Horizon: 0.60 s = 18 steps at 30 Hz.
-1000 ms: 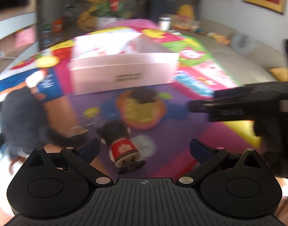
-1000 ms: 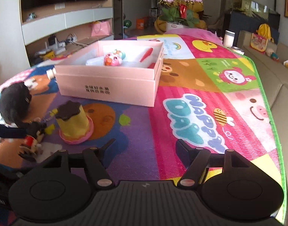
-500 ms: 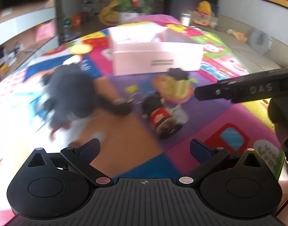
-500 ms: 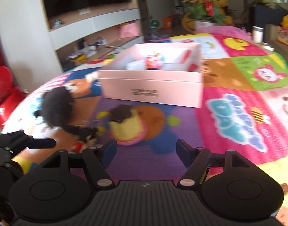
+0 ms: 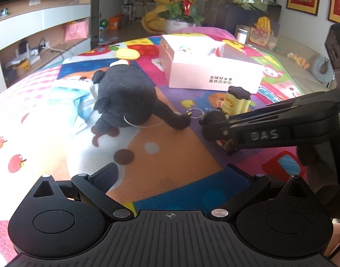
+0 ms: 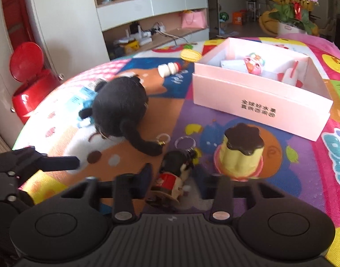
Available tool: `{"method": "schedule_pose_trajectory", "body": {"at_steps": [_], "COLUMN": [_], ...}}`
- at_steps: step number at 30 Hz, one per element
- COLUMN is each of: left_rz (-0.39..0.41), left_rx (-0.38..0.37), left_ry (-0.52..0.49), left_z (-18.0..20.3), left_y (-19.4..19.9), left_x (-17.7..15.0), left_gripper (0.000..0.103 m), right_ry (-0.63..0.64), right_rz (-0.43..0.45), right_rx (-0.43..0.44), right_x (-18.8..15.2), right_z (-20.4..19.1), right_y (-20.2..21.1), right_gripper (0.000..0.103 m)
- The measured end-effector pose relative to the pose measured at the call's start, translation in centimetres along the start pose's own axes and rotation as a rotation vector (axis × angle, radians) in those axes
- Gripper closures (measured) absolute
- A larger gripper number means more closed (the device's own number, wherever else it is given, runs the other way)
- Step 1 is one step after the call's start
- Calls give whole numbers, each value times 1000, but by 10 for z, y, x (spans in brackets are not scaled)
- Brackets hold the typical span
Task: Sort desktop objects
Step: 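Grasp the red keychain figure with the right tool and lift it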
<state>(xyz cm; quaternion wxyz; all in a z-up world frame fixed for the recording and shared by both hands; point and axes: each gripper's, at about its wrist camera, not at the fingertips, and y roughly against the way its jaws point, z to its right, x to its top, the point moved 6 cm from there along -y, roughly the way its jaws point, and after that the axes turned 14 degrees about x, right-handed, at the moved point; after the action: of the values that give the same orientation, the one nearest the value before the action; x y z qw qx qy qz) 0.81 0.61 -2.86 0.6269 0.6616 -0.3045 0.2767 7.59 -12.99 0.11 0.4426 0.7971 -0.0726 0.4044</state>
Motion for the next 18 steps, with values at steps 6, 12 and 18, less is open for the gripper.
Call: {"method": "schedule_pose_trajectory", "body": {"at_steps": [6, 12, 18], "left_rz": [5, 3, 8], "left_rx": [10, -3, -25], "left_ry": [10, -14, -47], "left_z": [5, 15, 33], "left_y": [-1, -1, -4], "left_x": [1, 1, 9], "left_gripper": [0, 0, 0], "right_ry": [15, -14, -117], "right_rz": [37, 52, 96], "right_rx": [-23, -148, -246], "right_x": [-11, -28, -32], "right_z": [9, 42, 87], "right_y": [39, 74, 80], "right_gripper": [74, 74, 74]}}
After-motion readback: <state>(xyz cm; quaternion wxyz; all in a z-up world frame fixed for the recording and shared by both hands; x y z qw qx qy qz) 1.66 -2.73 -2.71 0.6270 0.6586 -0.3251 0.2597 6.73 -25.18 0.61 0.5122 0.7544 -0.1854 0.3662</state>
